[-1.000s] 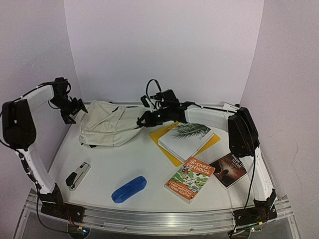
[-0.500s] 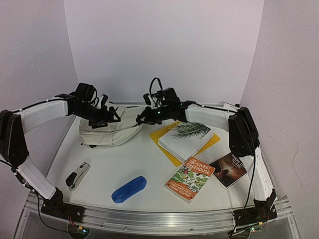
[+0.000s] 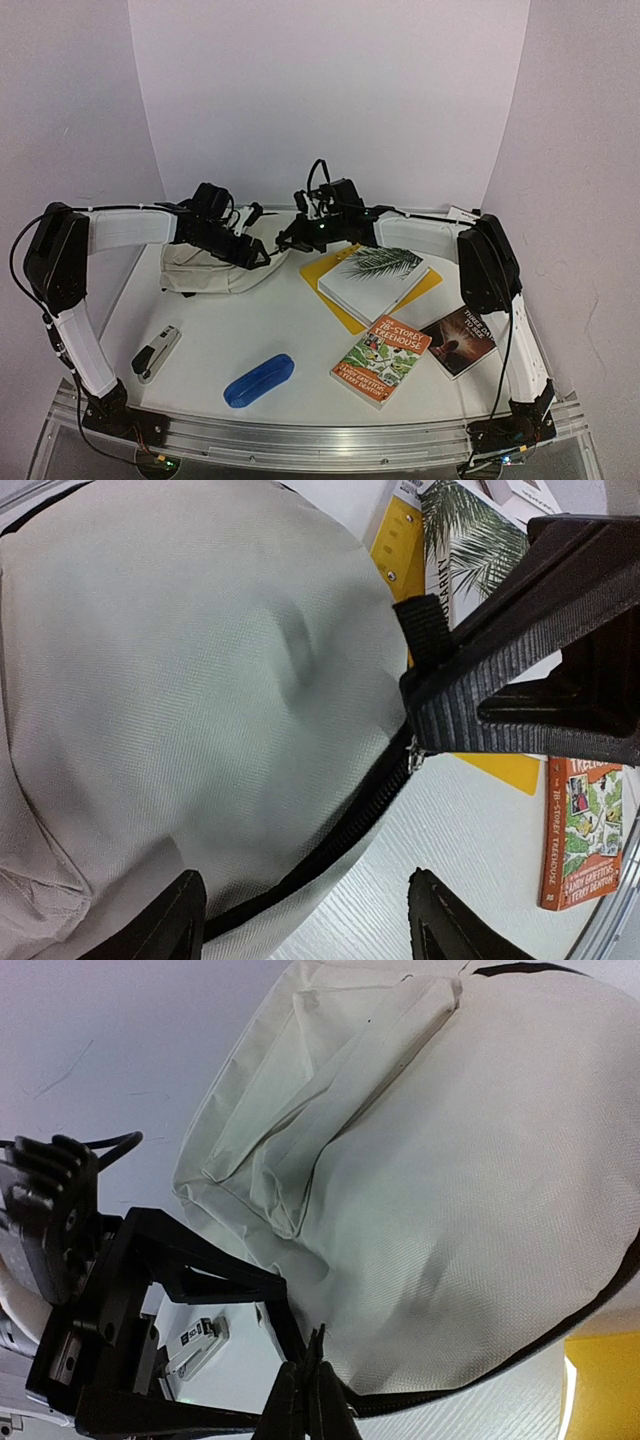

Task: Pack the student bag
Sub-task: Unzip the student bag at the center of the board.

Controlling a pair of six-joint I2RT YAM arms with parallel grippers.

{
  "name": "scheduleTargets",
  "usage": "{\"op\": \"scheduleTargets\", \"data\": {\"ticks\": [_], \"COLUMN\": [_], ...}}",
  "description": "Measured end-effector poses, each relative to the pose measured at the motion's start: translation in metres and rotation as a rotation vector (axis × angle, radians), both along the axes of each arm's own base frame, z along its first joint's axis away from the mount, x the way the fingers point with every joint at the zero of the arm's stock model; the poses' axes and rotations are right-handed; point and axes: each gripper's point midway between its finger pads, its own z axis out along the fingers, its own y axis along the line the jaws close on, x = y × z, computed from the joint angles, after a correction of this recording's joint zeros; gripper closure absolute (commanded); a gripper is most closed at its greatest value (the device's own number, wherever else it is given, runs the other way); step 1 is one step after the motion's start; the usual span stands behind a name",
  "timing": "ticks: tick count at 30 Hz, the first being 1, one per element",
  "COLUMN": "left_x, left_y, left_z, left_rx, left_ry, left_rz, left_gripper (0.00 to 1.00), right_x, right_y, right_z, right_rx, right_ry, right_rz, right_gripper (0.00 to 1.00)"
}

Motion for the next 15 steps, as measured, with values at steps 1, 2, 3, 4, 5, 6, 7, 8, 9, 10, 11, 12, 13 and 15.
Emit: {"op": "scheduleTargets", "data": {"ticks": [1, 2, 3, 4, 5, 6, 7, 8, 9, 10, 11, 12, 13, 15], "left_x": [0.0, 0.001, 0.002, 0.003, 0.005, 0.007, 0.007, 0.008, 0.008, 0.008, 0.008, 0.007, 0.006, 0.006], "left_y": [-0.001, -0.002, -0.003, -0.004, -0.005, -0.006, -0.007, -0.007, -0.007, -0.007, -0.006, -0.006, -0.005, -0.005], "left_z": [-0.001, -0.002, -0.003, -0.003, -0.002, -0.001, -0.001, 0.0, 0.0, 0.0, -0.001, -0.002, -0.002, -0.003], "left_rx": [0.007, 0.012, 0.016, 0.02, 0.025, 0.029, 0.03, 0.03, 0.031, 0.033, 0.036, 0.04, 0.041, 0.044], "left_ry": [-0.004, -0.006, -0.009, -0.015, -0.023, -0.031, -0.035, -0.035, -0.036, -0.034, -0.031, -0.029, -0.025, -0.022], "left_rz": [-0.007, -0.008, -0.008, -0.011, -0.016, -0.021, -0.021, -0.02, -0.019, -0.017, -0.016, -0.017, -0.016, -0.013], "left_gripper": [0.46, 0.54, 0.61, 0.67, 0.72, 0.76, 0.79, 0.8, 0.77, 0.7, 0.61, 0.52, 0.47, 0.42], "right_x": [0.0, 0.0, -0.001, 0.0, 0.0, 0.001, 0.002, 0.003, 0.005, 0.007, 0.009, 0.011, 0.013, 0.017], "right_y": [0.0, -0.001, -0.001, -0.002, -0.002, -0.003, -0.004, -0.005, -0.007, -0.008, -0.01, -0.012, -0.014, -0.018], "right_z": [-0.002, -0.004, -0.005, -0.007, -0.008, -0.009, -0.009, -0.01, -0.01, -0.01, -0.01, -0.01, -0.011, -0.011], "right_rx": [0.0, -0.001, -0.001, -0.002, -0.003, -0.004, -0.005, -0.006, -0.006, -0.005, -0.005, -0.005, -0.004, -0.002], "right_ry": [0.004, 0.009, 0.012, 0.015, 0.018, 0.02, 0.021, 0.022, 0.023, 0.023, 0.024, 0.025, 0.026, 0.03], "right_rz": [-0.002, -0.004, -0.006, -0.009, -0.013, -0.017, -0.021, -0.026, -0.03, -0.035, -0.04, -0.044, -0.049, -0.057], "right_gripper": [1.0, 1.0, 1.0, 1.0, 1.0, 1.0, 1.0, 1.0, 1.0, 1.0, 1.0, 1.0, 1.0, 1.0]}}
